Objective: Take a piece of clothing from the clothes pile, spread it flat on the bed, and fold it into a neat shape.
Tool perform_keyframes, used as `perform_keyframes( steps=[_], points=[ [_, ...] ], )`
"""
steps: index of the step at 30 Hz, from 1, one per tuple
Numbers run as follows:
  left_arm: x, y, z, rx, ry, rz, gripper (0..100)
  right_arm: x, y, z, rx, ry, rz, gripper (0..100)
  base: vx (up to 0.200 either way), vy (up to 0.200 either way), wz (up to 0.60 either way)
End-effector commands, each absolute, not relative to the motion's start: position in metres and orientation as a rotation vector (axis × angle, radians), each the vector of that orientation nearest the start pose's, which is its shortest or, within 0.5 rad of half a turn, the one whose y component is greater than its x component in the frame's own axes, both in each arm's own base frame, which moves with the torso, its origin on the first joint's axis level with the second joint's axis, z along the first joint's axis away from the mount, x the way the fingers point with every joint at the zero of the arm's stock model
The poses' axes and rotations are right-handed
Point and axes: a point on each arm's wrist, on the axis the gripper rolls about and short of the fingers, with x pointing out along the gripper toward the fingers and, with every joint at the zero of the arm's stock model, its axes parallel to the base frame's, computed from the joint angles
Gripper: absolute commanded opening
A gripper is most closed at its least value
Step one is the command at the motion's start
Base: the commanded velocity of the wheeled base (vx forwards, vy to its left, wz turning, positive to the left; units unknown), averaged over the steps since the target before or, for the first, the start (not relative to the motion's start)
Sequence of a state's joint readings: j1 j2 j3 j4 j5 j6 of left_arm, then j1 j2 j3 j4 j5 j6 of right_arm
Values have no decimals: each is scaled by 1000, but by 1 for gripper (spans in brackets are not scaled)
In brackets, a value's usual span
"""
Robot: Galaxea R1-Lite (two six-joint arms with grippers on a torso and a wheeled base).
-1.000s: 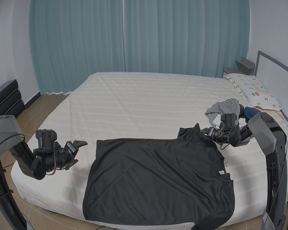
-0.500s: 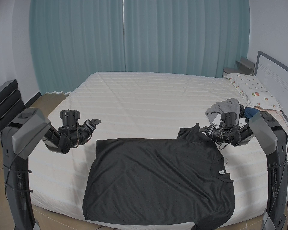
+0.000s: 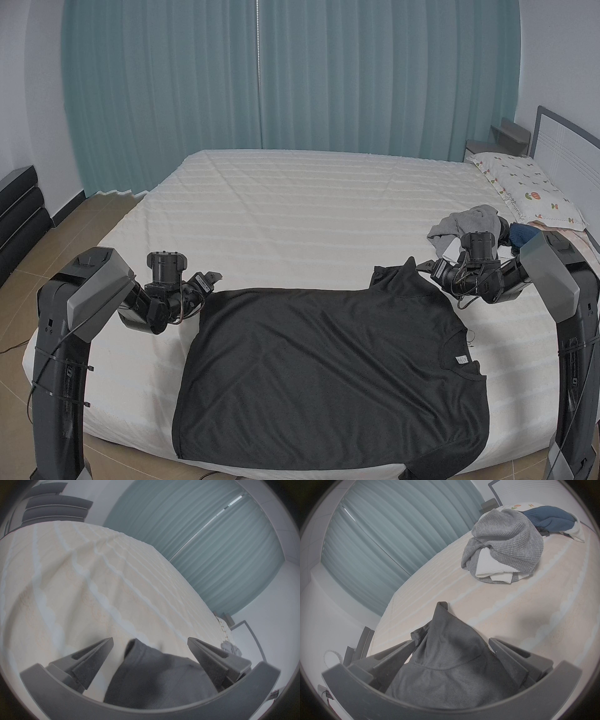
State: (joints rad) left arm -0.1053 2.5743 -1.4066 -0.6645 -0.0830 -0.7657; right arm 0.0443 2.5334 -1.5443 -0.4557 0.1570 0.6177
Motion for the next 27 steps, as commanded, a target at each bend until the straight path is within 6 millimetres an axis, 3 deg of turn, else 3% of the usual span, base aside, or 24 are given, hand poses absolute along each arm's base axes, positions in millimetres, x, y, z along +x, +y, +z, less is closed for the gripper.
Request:
perform_keyframes(
  steps=[1,5,6,13,19,27],
  points=[
    [478,-55,-23,-735,557,13,100,492,25,11,630,584,23,100,0,0,0],
    [475,-63,-28,-710,573,3,100,492,23,4,633,596,15,100,0,0,0],
    [476,-63,-30,-704,568,1,0,492,23,1,633,602,13,100,0,0,0],
    [478,-61,-27,-713,501,-12,0,494,26,-9,616,615,18,100,0,0,0],
    [478,-60,-27,-715,497,-8,0,503,23,1,591,566,26,100,0,0,0],
    [479,-59,-25,-713,484,7,0,506,23,-23,550,597,26,100,0,0,0]
  ],
)
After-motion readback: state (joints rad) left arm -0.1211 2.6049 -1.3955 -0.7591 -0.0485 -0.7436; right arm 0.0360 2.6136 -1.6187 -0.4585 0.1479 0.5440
